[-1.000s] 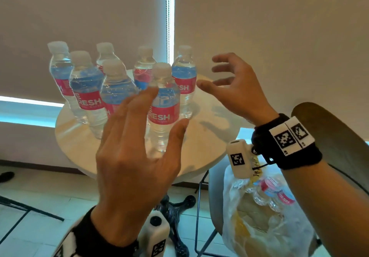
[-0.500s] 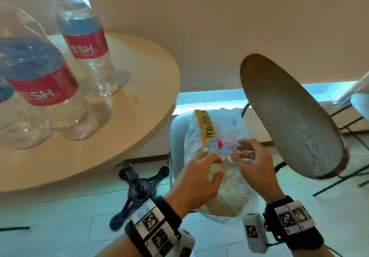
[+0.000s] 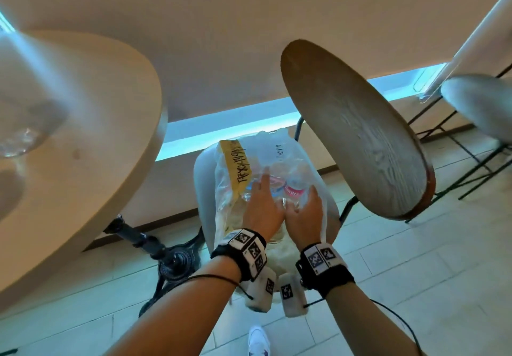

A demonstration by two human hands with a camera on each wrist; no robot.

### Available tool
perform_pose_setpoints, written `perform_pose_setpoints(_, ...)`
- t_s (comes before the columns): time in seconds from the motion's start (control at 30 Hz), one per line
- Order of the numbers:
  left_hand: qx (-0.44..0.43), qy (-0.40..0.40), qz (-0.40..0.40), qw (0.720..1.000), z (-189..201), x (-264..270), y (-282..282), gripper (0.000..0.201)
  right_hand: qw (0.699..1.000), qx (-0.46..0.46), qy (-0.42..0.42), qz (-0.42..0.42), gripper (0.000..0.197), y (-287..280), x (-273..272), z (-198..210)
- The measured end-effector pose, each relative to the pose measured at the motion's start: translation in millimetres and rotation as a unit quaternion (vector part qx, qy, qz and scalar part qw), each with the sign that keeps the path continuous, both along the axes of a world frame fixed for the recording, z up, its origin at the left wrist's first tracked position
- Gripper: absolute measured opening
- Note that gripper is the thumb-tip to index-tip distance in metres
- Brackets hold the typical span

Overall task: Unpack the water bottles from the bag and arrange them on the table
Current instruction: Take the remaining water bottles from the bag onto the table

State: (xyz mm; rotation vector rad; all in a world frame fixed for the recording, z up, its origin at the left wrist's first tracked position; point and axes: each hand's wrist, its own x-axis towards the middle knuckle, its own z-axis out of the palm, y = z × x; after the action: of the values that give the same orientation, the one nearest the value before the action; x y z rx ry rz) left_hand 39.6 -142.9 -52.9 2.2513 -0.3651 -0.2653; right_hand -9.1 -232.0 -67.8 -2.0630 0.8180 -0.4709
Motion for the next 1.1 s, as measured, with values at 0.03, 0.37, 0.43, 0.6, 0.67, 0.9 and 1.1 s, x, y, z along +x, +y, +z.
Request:
perform_pose_setpoints(0.03,-0.004,-0.004,0.001,1.0,-1.5,3.3,-1.4,0.083,1.0,-0.001,-0.004,-0.004,0.028,-1.4,3.2,0.4)
perform_pose_setpoints(0.37,-0.026,-0.024,0.046,0.998,-10.9,13.5,-8.3,0.059,1.0,-0.009,-0.001,-0.017,0.052,-17.2,19.1,-10.9)
perform_pose_setpoints(0.43,-0.034,-0.025,0.052,0.998,-11.5,11.3,-7.4,0.055,1.0,0.009,0.001,-0.027,0.053,-18.6,18.8,-11.0)
perform_pose_setpoints(0.6,-0.029,-0.028,0.061,0.997,-15.9,5.7,-3.5,0.062,0.999,0.036,-0.016,-0.022,0.053,-21.0,14.8,-7.5)
perform_pose_setpoints(0.67,-0.016,-0.036,0.061,0.997,-16.7,1.6,-1.5,0.057,0.999,0.038,0.0,-0.011,0.054,-24.6,10.9,-7.9)
perform_pose_setpoints(0.9,-0.019,-0.015,0.042,0.999,-19.2,-18.1,9.9,0.052,0.998,-0.044,0.003,0.054,0.056,-29.0,-2.7,-5.6)
perform_pose_setpoints(1.1,-0.052,-0.033,0.011,0.998,-15.1,-27.1,25.2,0.055,0.988,-0.104,0.006,0.114,0.061,-20.5,-22.1,-11.1)
